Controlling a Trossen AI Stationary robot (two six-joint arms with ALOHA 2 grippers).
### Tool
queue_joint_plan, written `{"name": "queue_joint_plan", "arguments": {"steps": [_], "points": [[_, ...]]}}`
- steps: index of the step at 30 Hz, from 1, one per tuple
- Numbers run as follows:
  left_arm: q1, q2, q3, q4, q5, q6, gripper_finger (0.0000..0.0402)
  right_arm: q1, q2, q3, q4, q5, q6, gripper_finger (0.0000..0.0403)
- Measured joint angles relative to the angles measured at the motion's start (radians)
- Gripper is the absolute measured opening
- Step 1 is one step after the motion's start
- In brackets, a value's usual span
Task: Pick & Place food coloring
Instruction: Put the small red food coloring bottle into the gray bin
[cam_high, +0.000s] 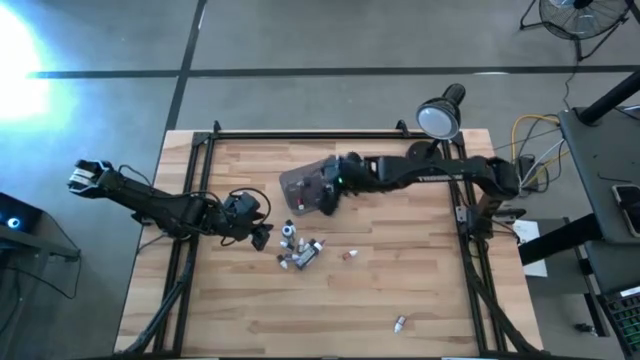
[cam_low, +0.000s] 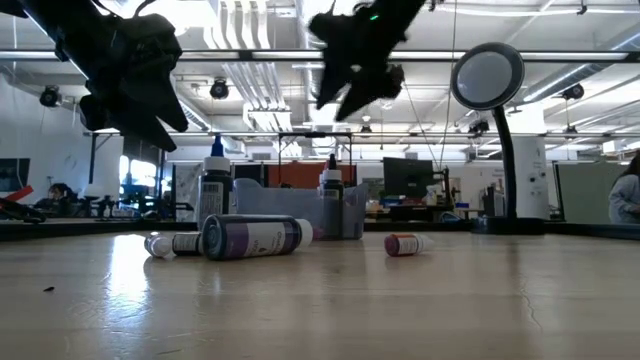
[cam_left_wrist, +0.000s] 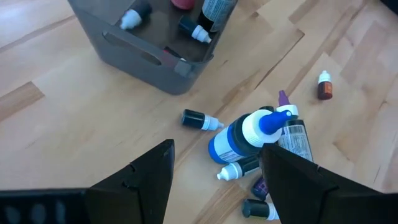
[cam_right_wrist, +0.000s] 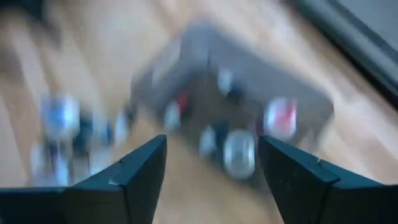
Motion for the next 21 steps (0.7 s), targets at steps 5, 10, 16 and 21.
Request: {"name": "queue_joint_plan", "arguments": {"steps": [5,10,16,21], "points": [[0.000,0.000,0.000,0.000,0.000,0.024,0.0213,0.123,-0.080,-0.072,-0.335,-0.046,0.015,0.0258],[0.000,0.000,0.000,0.001,-0.002,0.073,0.0213,0.339,-0.165,-0.220,-0.381,-0.081,0.038,0.0248],[0.000,0.000,0.000,0.002,-0.003,0.103,0.0213,0.593,-0.173,-0.325,-0.354,-0.078,-0.106,0.0240],[0.000,0.000,0.000,0.008,-0.004,0.084,0.0213,0.769,-0.138,-0.363,-0.228,-0.146,-0.115,0.0247]]}}
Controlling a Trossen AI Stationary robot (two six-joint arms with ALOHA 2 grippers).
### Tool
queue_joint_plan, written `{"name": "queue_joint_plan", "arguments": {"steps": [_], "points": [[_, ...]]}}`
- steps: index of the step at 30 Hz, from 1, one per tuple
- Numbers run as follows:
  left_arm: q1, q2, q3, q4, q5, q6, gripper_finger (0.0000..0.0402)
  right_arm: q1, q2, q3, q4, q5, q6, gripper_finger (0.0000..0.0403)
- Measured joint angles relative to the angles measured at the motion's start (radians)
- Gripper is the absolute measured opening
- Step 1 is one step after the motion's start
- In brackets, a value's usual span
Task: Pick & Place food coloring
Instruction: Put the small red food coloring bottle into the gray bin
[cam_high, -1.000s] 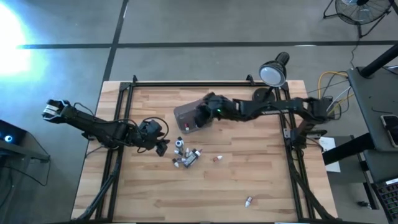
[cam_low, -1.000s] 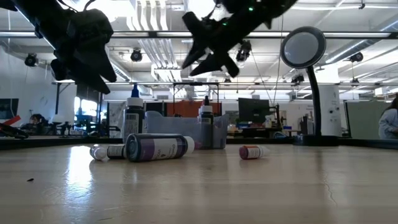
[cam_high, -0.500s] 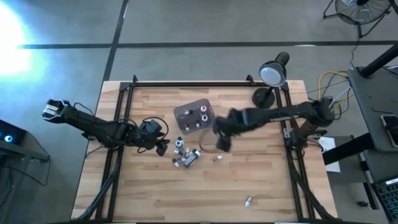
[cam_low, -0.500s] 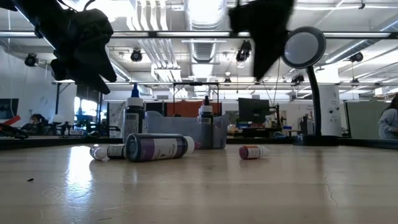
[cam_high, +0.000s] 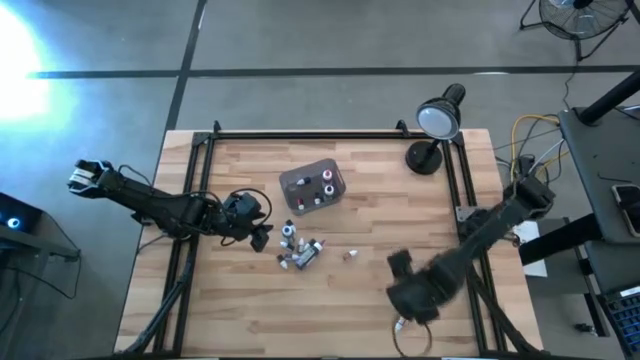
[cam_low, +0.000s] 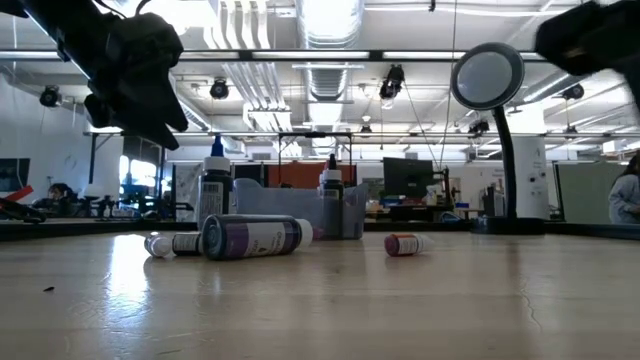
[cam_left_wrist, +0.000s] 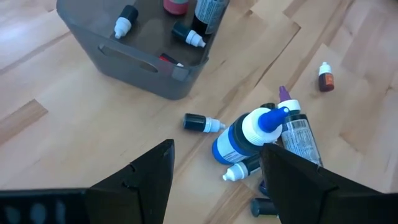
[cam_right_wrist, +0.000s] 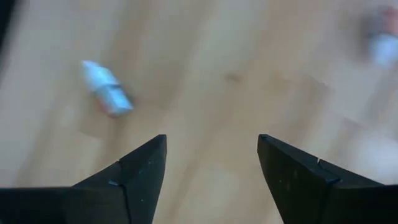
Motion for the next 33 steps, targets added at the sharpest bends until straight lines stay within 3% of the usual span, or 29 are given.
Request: {"name": "queue_joint_plan", "arguments": {"steps": [8,19,26,33], "points": [[0.000,0.000,0.000,0.007,-0.001,-0.043,0.0213,0.150,0.092,0.010,0.243,-0.059,-0.045,0.0258],[0.000,0.000,0.000,0.010,0.000,-0.048,0.0213,0.157,0.250,0.024,0.251,-0.056,-0.017,0.0235],[0.000,0.000,0.000,0.010,0.000,-0.048,0.0213,0.151,0.259,0.018,0.264,-0.055,-0.025,0.0201],[0.000,0.000,0.000,0.009,0.000,-0.048,0.0213,0.139,0.272,0.017,0.268,-0.060,-0.030,0.0134]]}}
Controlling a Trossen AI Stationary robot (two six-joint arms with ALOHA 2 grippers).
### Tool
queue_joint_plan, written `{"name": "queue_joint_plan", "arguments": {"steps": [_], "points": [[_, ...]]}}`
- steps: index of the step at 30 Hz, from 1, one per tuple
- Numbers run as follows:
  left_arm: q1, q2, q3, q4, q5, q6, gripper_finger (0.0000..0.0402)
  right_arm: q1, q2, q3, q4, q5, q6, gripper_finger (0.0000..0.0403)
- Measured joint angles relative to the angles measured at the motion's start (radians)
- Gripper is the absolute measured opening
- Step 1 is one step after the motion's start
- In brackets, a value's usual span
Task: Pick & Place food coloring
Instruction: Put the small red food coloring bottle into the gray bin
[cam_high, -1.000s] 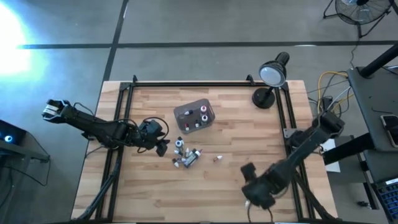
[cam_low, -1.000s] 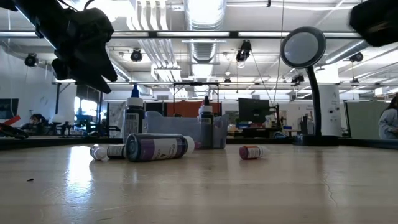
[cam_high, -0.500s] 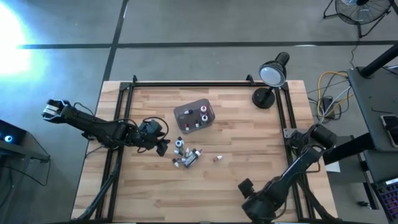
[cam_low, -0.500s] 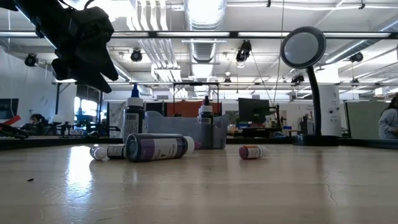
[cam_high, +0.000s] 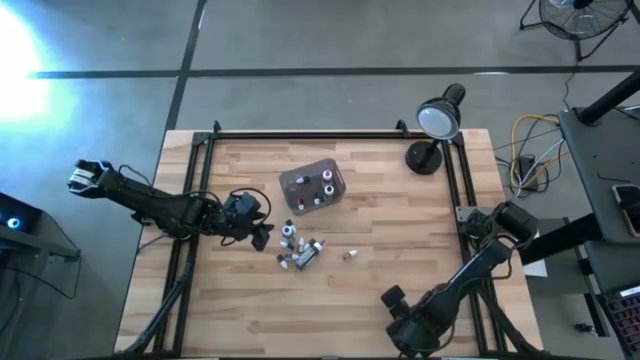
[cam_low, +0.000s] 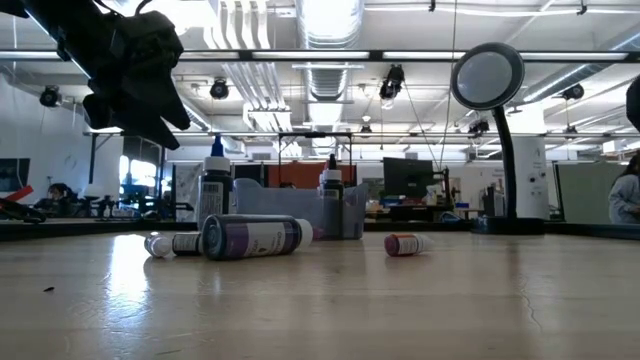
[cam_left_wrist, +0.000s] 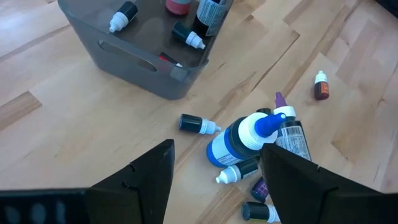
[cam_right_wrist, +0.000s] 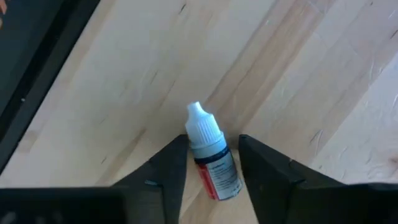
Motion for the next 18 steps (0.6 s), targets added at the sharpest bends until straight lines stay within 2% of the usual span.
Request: {"name": "queue_joint_plan", "arguments": {"steps": [6,11,13,15,18], "points": [[-0.001,0.000,0.000,-0.005,0.019,0.000,0.0213,-0.033,0.000,0.000,0.002,-0.007,-0.002,0.0076],[-0.001,0.000,0.000,-0.012,0.027,0.000,0.0213,-0.099,-0.008,0.000,-0.020,0.014,0.055,0.0063],[-0.001,0.000,-0.001,-0.022,0.027,0.000,0.0213,-0.139,-0.031,-0.002,-0.057,0.064,0.102,0.0069],[-0.001,0.000,-0.001,-0.033,0.027,0.001,0.0213,-0.186,-0.070,-0.002,-0.090,0.160,0.127,0.0076],[-0.001,0.000,-0.001,-0.050,0.028,0.015,0.0213,-0.281,-0.132,-0.001,-0.091,0.273,0.108,0.0081]]}}
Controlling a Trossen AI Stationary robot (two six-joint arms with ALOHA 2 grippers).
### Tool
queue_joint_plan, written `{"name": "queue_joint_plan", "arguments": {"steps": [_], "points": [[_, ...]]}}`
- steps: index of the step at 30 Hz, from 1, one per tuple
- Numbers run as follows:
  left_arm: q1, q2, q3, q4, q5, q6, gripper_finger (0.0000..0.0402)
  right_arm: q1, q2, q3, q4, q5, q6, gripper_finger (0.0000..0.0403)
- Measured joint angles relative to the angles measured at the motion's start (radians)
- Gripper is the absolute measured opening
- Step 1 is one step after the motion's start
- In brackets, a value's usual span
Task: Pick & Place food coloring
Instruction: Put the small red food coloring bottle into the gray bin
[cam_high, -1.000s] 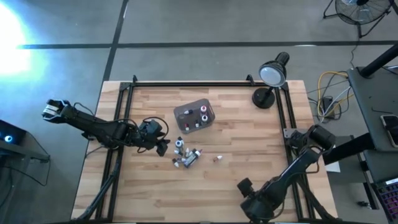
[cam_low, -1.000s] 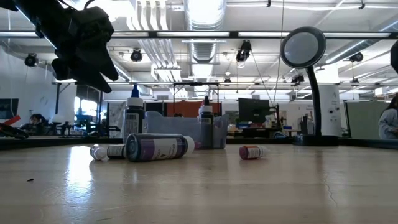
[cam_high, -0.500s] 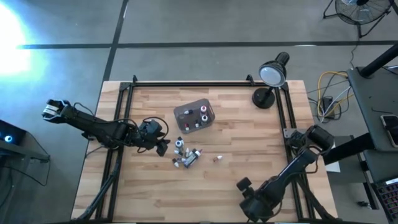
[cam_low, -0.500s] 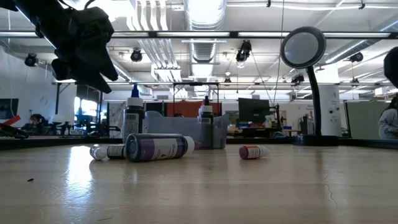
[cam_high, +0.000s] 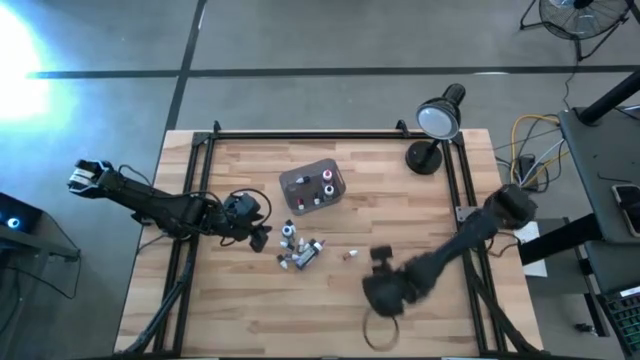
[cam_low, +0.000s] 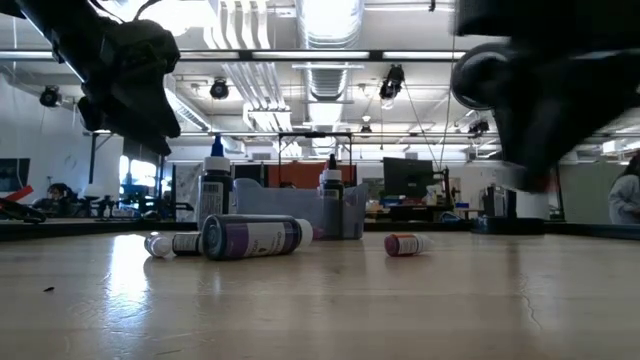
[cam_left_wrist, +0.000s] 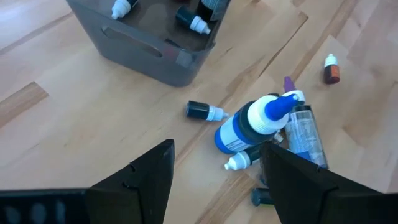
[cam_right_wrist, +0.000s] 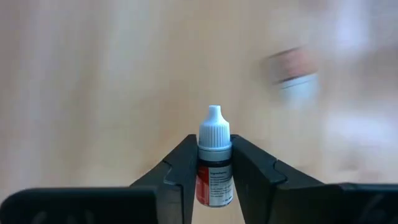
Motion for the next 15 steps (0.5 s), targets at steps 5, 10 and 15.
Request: {"name": "queue_joint_plan", "arguments": {"steps": [5,10,15], "points": [[0.001,0.000,0.000,-0.009,0.001,0.030,0.0213,-0.204,-0.099,0.002,0.010,0.077,-0.165,0.0082],[0.003,0.000,0.000,-0.007,-0.007,0.050,0.0213,-0.354,-0.101,0.116,0.042,0.094,-0.622,0.0083],[0.003,0.000,0.000,-0.009,-0.006,0.001,0.0213,-0.525,-0.025,0.289,0.173,0.056,-0.745,0.0084]]}}
